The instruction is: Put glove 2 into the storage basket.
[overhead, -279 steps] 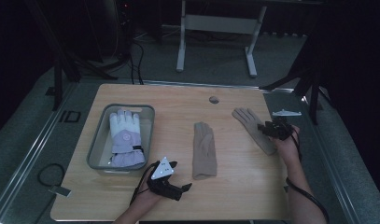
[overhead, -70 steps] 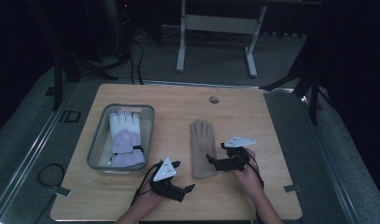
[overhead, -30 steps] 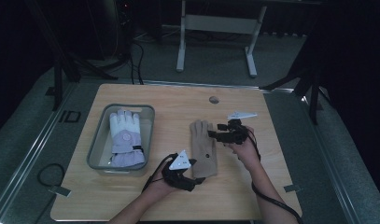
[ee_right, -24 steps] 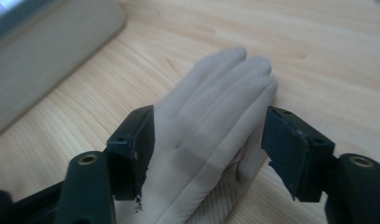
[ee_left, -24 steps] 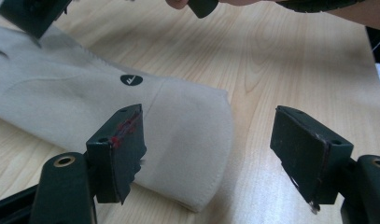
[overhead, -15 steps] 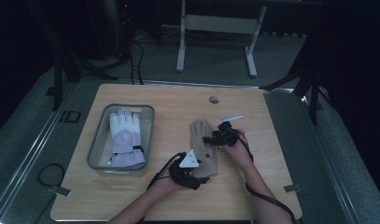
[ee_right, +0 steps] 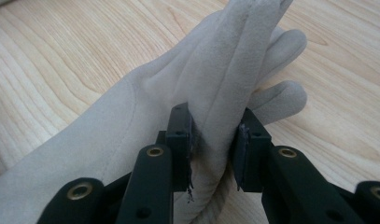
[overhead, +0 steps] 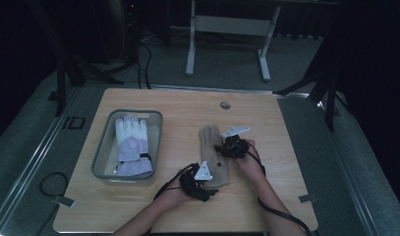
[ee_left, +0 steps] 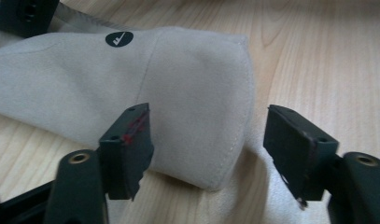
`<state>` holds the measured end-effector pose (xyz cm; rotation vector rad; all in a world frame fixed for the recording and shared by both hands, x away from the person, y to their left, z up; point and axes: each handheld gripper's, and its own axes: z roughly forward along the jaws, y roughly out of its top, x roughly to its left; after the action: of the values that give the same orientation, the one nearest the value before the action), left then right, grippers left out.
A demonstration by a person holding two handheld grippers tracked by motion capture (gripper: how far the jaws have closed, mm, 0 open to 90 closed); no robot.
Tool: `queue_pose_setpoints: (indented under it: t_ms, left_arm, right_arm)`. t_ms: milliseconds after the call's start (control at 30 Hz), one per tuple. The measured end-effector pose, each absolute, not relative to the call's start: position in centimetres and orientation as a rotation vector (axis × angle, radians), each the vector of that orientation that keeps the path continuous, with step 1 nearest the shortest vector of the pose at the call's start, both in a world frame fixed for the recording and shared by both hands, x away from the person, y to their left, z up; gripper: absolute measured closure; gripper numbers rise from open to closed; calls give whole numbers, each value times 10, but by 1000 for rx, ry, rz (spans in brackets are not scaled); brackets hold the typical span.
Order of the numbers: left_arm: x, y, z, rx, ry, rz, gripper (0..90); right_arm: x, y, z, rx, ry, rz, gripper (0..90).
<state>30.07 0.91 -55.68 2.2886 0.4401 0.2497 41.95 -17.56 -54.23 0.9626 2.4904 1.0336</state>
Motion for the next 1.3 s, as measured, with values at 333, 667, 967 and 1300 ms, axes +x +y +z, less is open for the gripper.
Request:
queue_pose_setpoints:
  t_ms: [333, 667, 967, 1300]
  left_arm:
    - [301, 2, -553, 2357, 458, 374, 619]
    - [306, 7, -543, 2366, 507, 333, 812]
    - [301, 11, -523, 2400, 468, 343, 816]
    - [299, 25, -493, 2382, 463, 360, 815]
  right_arm:
    - [420, -176, -542, 1023, 2482, 1050, 713]
    - [420, -175, -537, 1058, 2469, 1077, 731]
    - [415, -172, -521, 1040, 2461, 1131, 735]
    - [411, -162, -489, 997, 2430, 1192, 734]
